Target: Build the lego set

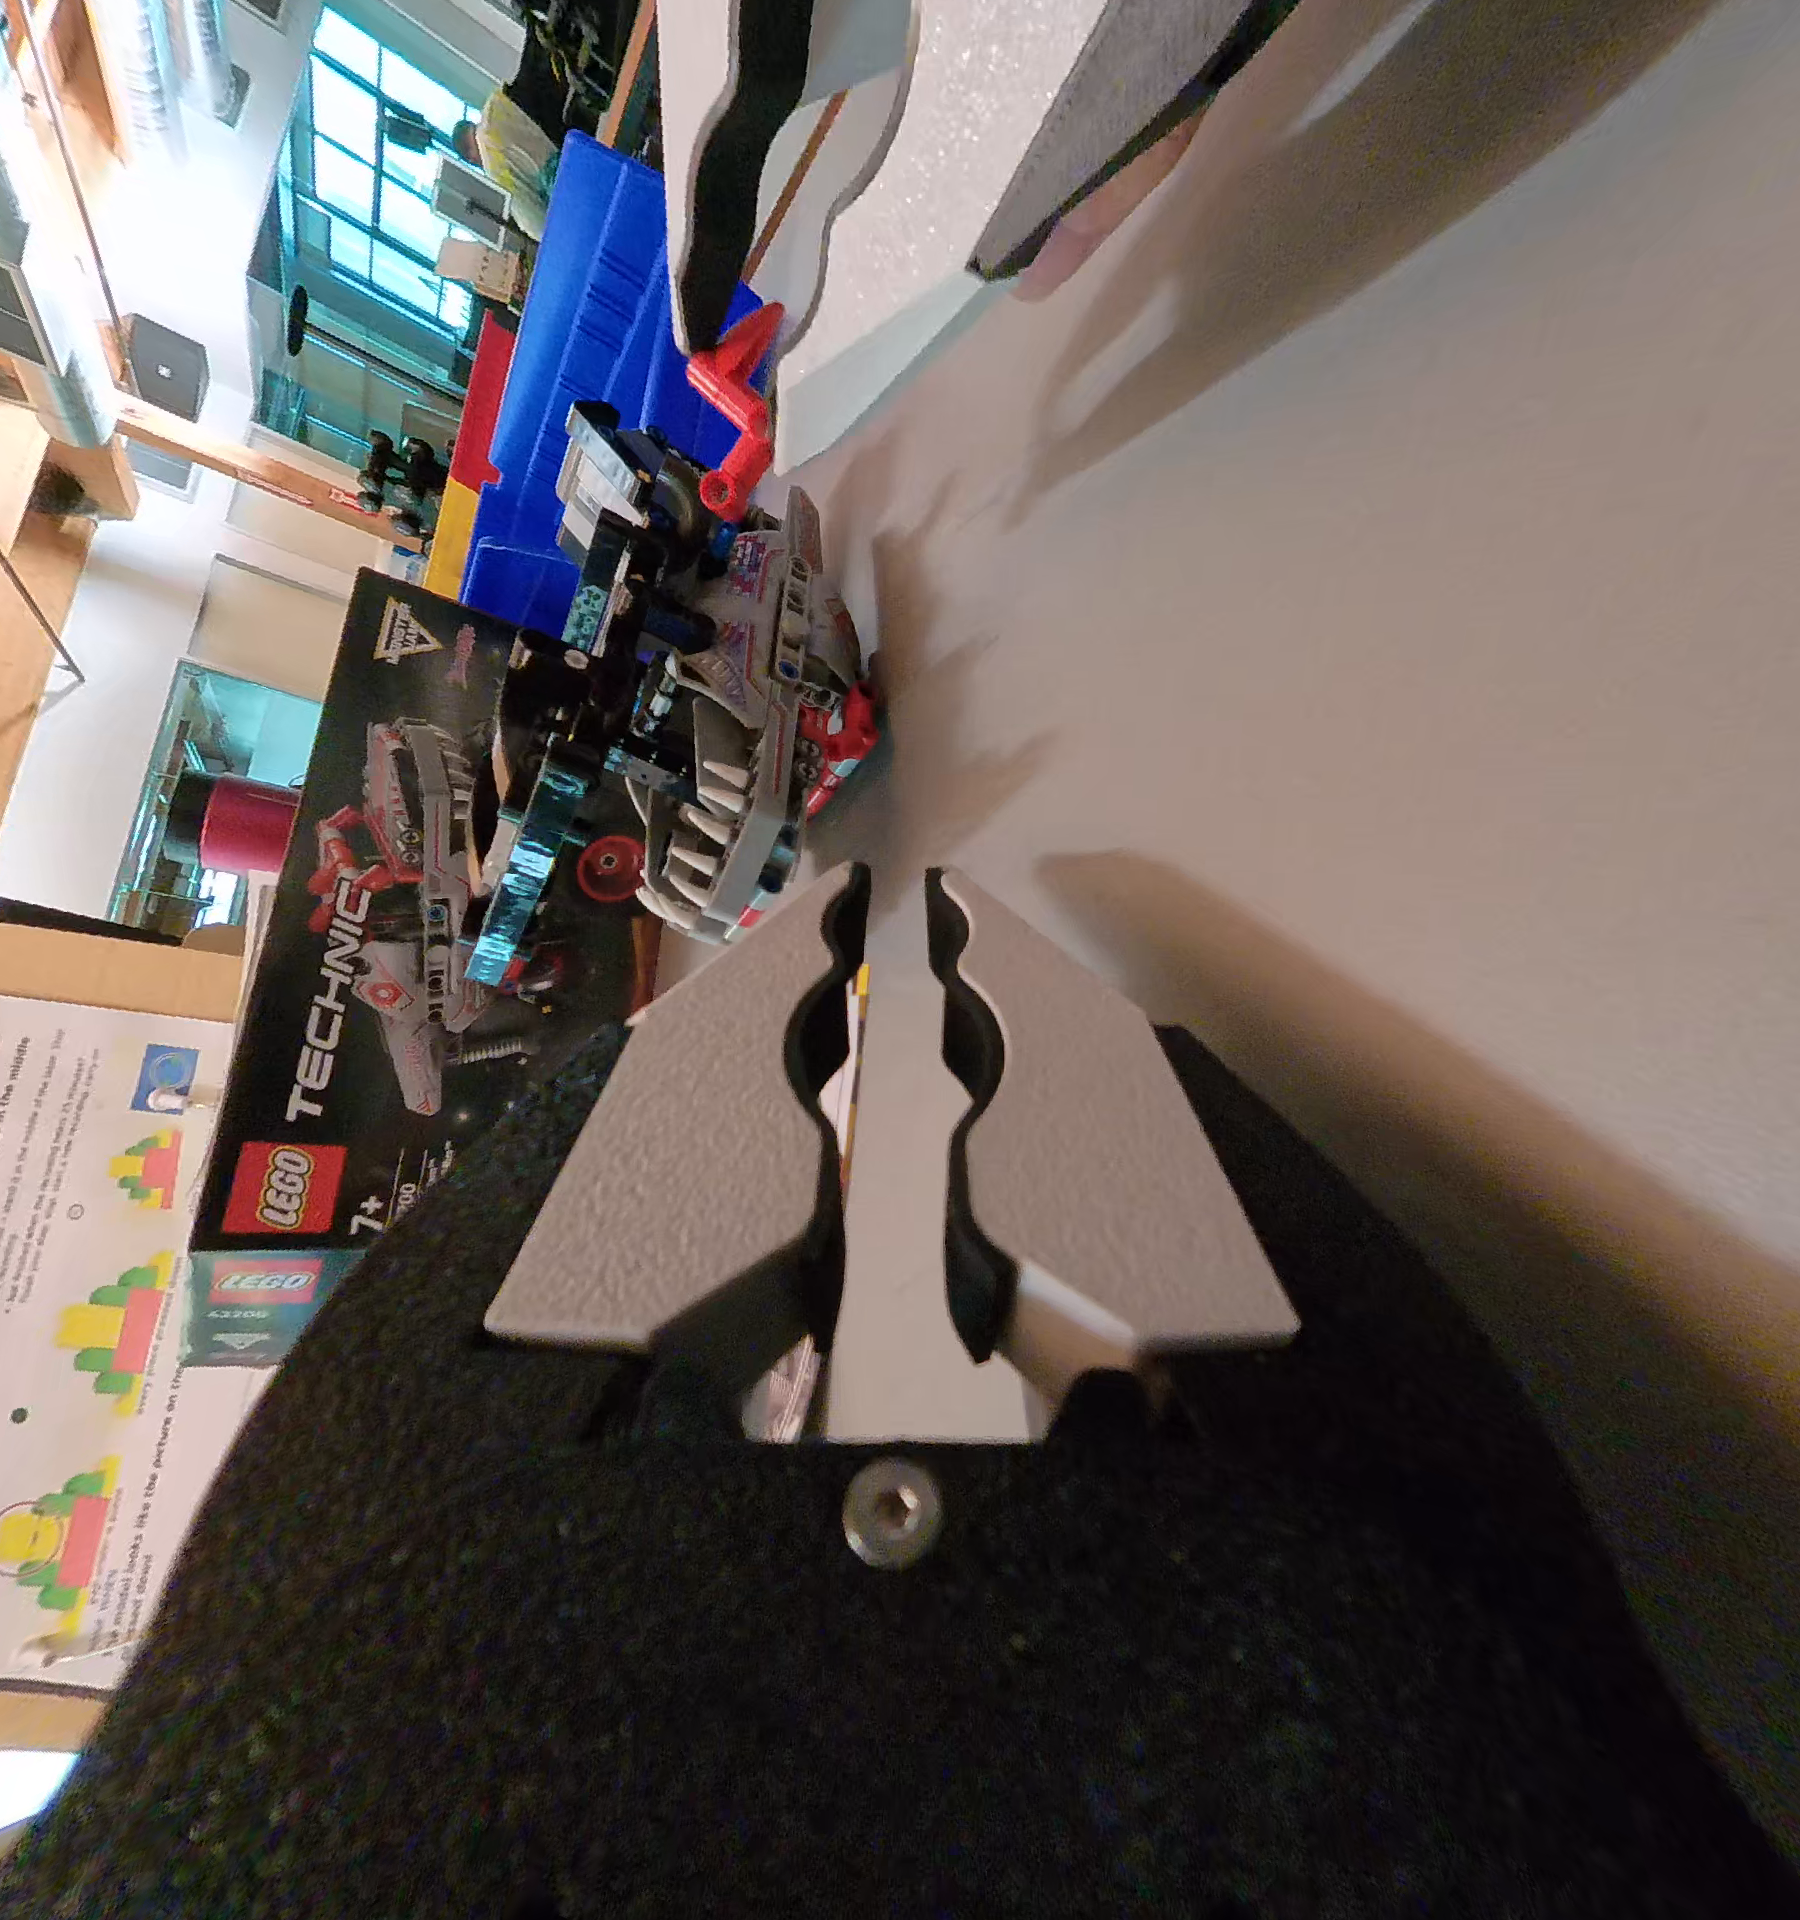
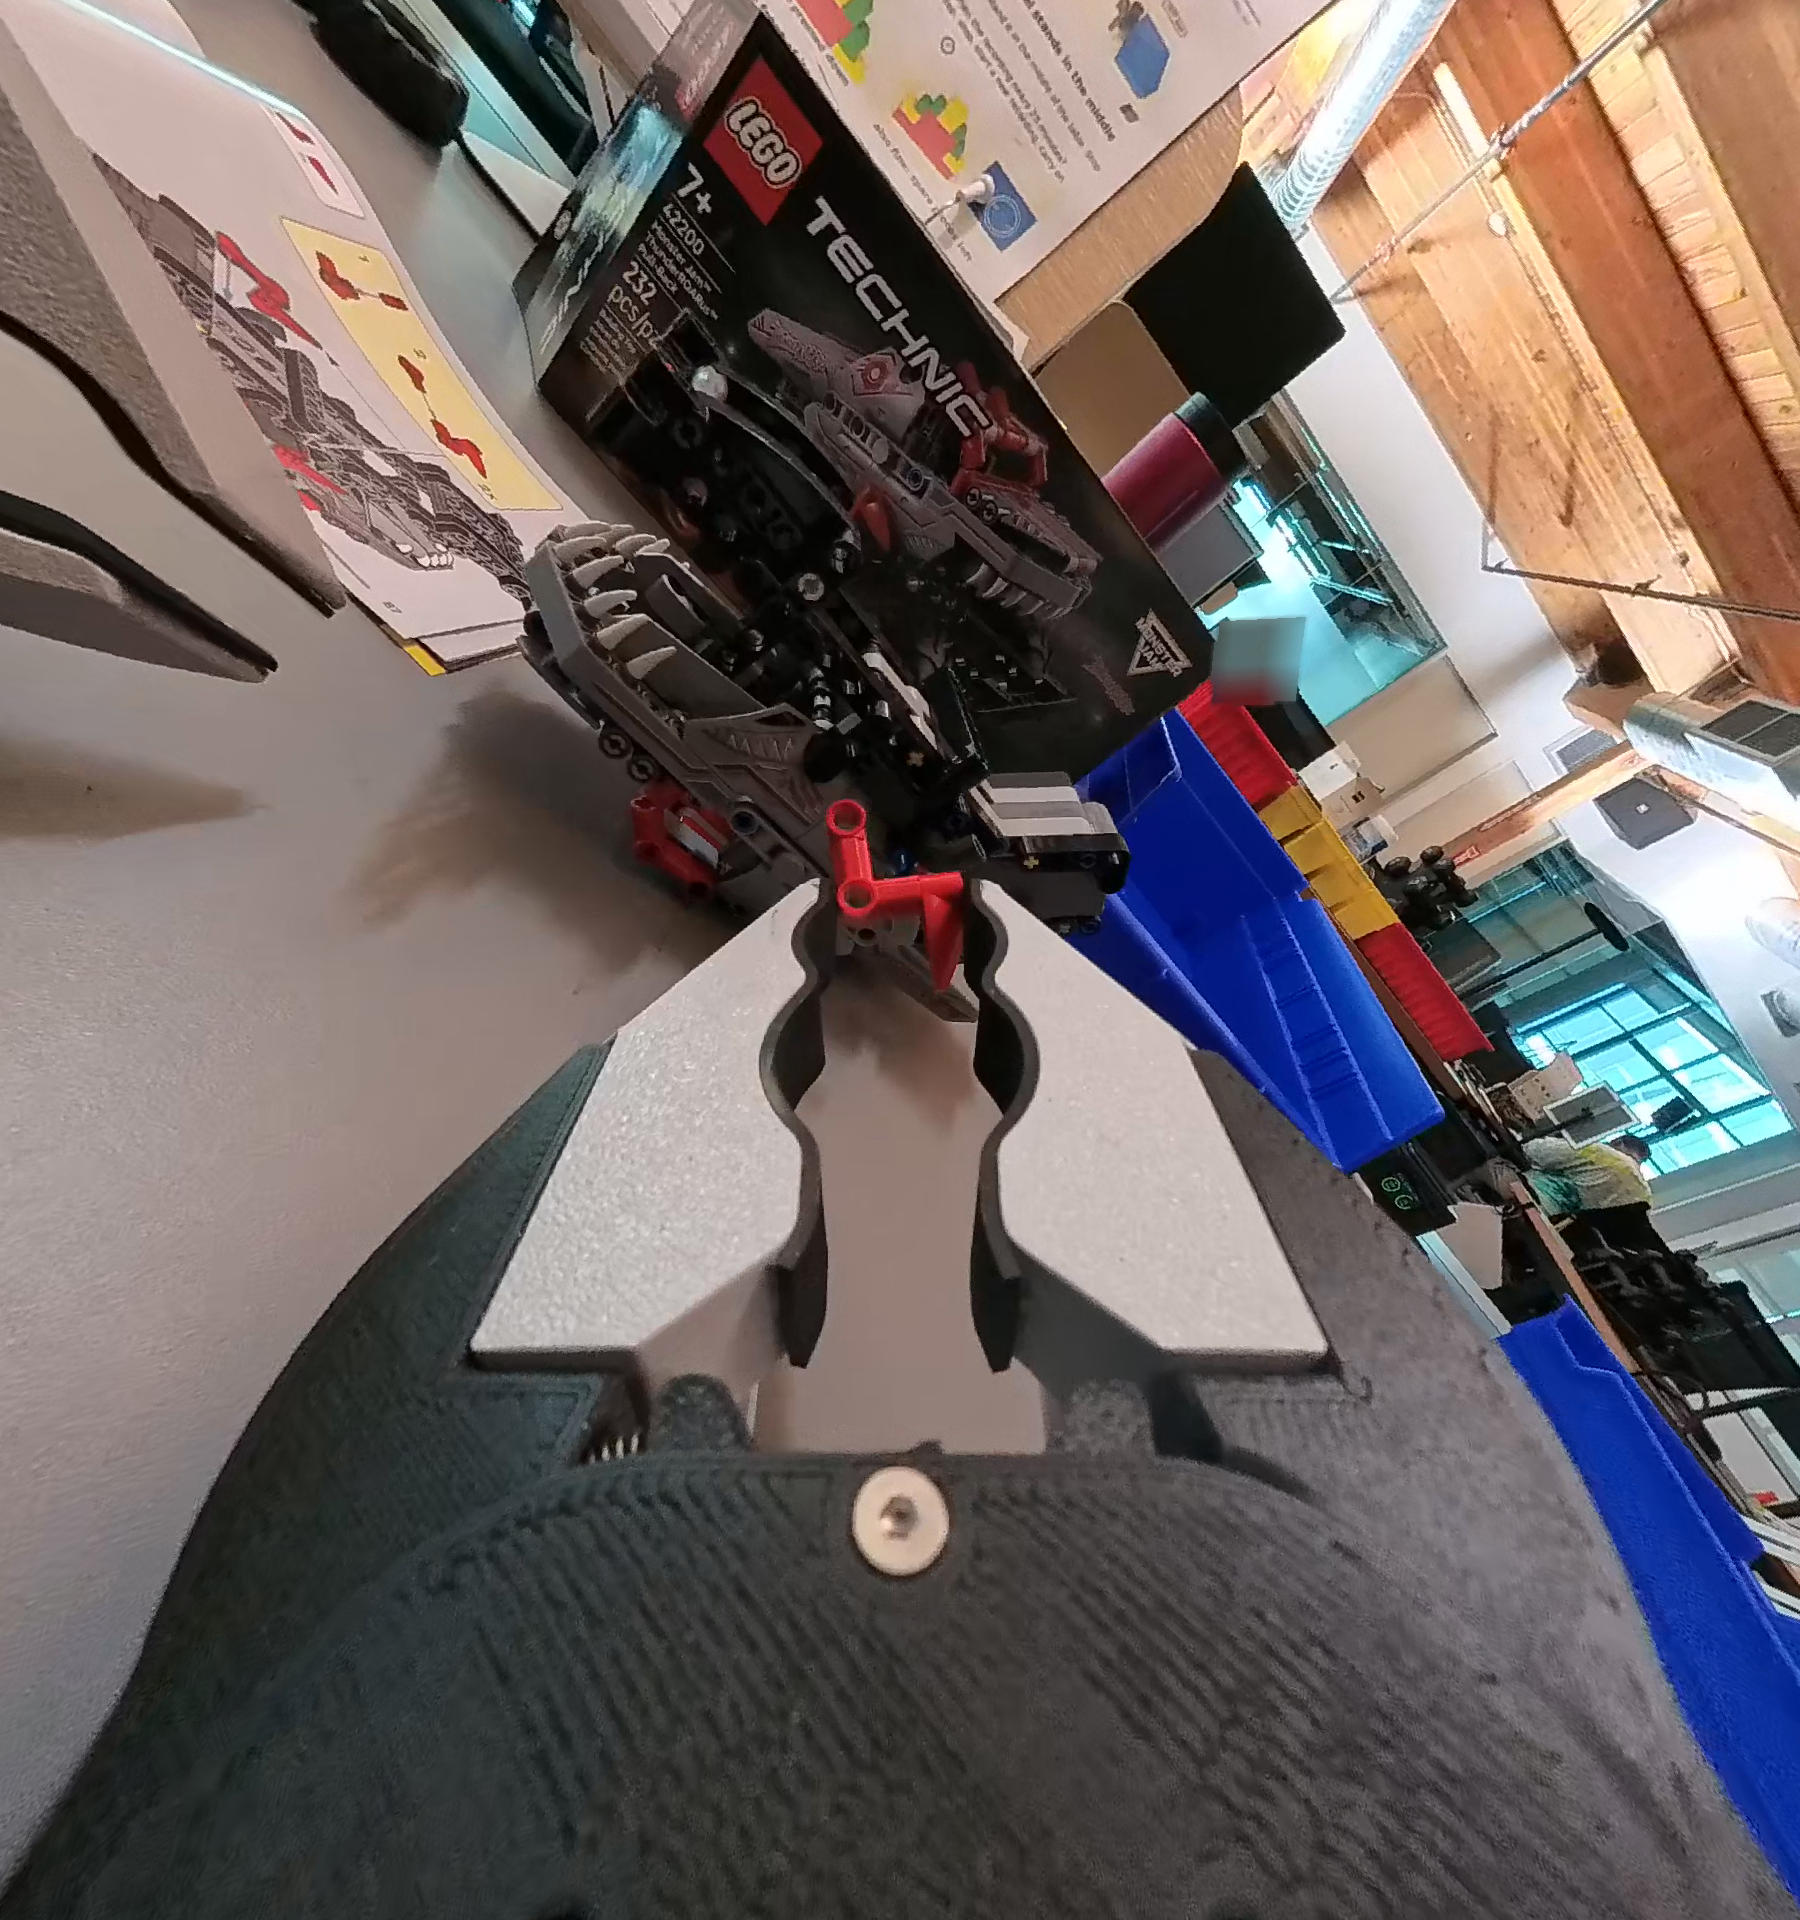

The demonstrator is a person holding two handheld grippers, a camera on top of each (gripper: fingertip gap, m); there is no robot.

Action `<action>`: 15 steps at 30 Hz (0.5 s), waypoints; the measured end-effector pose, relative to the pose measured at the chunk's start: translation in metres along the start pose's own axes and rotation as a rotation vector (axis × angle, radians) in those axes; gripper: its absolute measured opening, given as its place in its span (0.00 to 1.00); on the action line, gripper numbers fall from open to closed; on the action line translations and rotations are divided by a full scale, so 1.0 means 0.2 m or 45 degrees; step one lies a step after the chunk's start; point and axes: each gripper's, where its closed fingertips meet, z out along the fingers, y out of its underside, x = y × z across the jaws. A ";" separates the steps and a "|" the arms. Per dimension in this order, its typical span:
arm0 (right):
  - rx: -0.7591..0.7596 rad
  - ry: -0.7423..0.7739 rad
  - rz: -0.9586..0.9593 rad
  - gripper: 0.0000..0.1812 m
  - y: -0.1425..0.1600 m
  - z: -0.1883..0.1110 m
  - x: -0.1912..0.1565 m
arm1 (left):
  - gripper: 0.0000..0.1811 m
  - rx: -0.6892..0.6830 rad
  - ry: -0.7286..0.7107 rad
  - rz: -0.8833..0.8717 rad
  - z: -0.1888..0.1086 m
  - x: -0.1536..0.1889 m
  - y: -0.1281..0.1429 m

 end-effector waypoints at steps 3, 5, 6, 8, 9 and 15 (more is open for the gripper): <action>-0.002 -0.007 -0.010 0.13 0.00 0.00 -0.01 | 0.05 0.003 -0.010 -0.006 0.00 -0.01 0.00; -0.003 -0.015 -0.020 0.13 0.00 0.00 -0.02 | 0.05 -0.001 -0.019 -0.026 -0.01 -0.02 0.01; -0.005 -0.018 -0.026 0.13 0.00 0.00 -0.02 | 0.05 -0.002 -0.021 -0.042 -0.01 -0.03 0.01; -0.005 -0.027 -0.040 0.13 0.00 0.01 -0.03 | 0.06 0.000 -0.031 -0.097 -0.01 -0.06 0.02; -0.006 -0.033 -0.047 0.13 0.00 0.01 -0.03 | 0.06 0.008 -0.042 -0.138 -0.01 -0.09 0.02; -0.009 -0.075 -0.074 0.13 0.00 0.01 -0.07 | 0.18 0.042 0.013 -0.447 0.00 -0.22 0.03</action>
